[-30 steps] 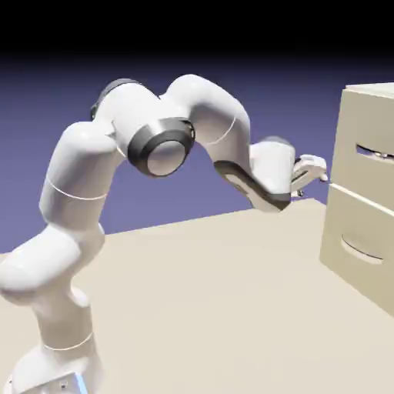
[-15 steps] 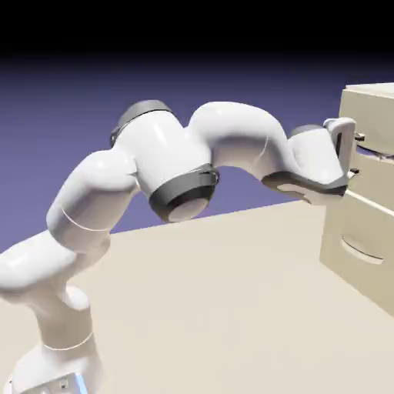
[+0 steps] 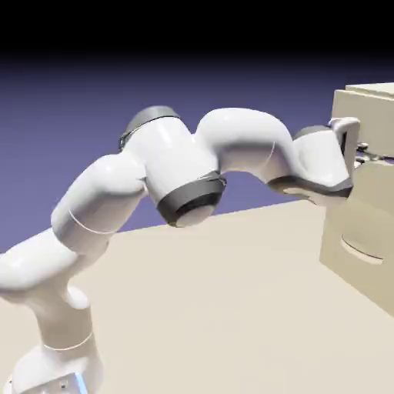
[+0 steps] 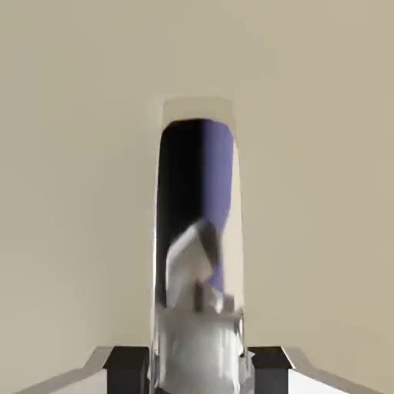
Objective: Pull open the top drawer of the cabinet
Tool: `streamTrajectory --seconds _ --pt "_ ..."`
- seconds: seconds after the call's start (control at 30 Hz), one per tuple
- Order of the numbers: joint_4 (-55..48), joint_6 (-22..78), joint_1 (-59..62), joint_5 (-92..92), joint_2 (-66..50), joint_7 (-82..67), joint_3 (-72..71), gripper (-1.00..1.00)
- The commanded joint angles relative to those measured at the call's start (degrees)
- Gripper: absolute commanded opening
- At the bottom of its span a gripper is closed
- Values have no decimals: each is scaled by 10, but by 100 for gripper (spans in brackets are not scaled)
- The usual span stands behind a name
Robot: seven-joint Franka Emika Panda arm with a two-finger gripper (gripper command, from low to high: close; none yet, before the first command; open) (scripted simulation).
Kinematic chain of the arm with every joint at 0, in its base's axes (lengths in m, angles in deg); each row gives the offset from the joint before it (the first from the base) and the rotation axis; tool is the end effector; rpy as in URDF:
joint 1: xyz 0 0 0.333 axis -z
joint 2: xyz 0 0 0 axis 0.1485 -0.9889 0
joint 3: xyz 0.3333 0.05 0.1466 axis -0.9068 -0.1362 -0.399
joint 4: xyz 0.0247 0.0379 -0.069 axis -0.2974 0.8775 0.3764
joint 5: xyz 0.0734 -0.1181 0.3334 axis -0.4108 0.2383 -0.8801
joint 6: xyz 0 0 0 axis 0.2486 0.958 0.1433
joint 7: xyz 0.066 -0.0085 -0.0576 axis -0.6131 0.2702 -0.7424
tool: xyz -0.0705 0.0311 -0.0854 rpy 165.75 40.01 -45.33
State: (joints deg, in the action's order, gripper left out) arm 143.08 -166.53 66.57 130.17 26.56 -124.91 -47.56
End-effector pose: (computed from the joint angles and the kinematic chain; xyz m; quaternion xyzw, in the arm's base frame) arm 0.6654 -0.0211 0.5021 -0.2707 0.6530 -0.2706 0.6535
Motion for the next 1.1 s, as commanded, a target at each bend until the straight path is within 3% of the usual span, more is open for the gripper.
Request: streamTrajectory --seconds 0.0,0.3,0.77,1.07 --pt "21 5 18 2 11 9 -12 -100" --pt "184 47 203 9 67 57 -159 -100" --pt "200 114 194 -25 -211 -250 -229 -100" --pt "173 63 181 -1 -24 -44 -165 -100"
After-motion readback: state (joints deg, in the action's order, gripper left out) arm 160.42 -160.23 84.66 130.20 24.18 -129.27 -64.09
